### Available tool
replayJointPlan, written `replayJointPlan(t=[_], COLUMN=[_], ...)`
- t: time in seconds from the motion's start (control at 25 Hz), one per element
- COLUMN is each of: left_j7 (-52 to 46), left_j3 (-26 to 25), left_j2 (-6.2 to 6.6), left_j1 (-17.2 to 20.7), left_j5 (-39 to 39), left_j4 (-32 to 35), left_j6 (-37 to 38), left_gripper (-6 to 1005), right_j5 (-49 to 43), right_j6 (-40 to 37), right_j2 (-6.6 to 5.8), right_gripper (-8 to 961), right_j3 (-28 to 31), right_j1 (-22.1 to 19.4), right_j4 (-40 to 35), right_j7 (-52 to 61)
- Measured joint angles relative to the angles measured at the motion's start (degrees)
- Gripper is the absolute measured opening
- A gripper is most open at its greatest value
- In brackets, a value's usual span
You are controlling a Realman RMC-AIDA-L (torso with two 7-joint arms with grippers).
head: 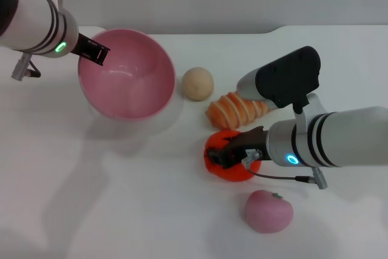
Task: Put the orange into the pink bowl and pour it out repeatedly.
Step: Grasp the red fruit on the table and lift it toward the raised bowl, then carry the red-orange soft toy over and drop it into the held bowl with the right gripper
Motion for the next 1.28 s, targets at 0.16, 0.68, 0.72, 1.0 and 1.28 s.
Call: replayJointPlan(t=[0.16, 0.68, 0.72, 1.0, 1.28], left_j7=[0.0, 0.5, 0.5, 0.6, 0.6], left_j3=[-0.1, -0.1, -0.1, -0.5, -0.5], left_j2=[0.03, 0.02, -0.01, 0.01, -0.07], left_j1=[0.0, 0.4, 0.4, 0.6, 0.1], left_j5=[0.0, 0.0, 0.0, 0.0, -0.3], left_j4=[-0.1, -0.1, -0.1, -0.7, -2.8], left_j6=[0.0, 0.2, 0.2, 0.1, 0.3], left_gripper=[43, 44, 44, 44, 44], right_j5=[0.0, -1.8, -2.1, -3.6, -8.3], right_j6=[-0.1, 0.5, 0.8, 3.5, 9.3], right_j2=[0.00, 0.04, 0.06, 0.05, 0.24], right_gripper=[397, 187, 179, 123, 72], right_j3=[0.0, 0.2, 0.2, 0.9, 4.8], right_j1=[0.0, -0.6, -0.7, -2.8, -6.2], right_j4=[-0.3, -8.2, -9.0, -14.6, -25.9], right_j7=[0.0, -0.4, -0.4, 0.0, -0.3])
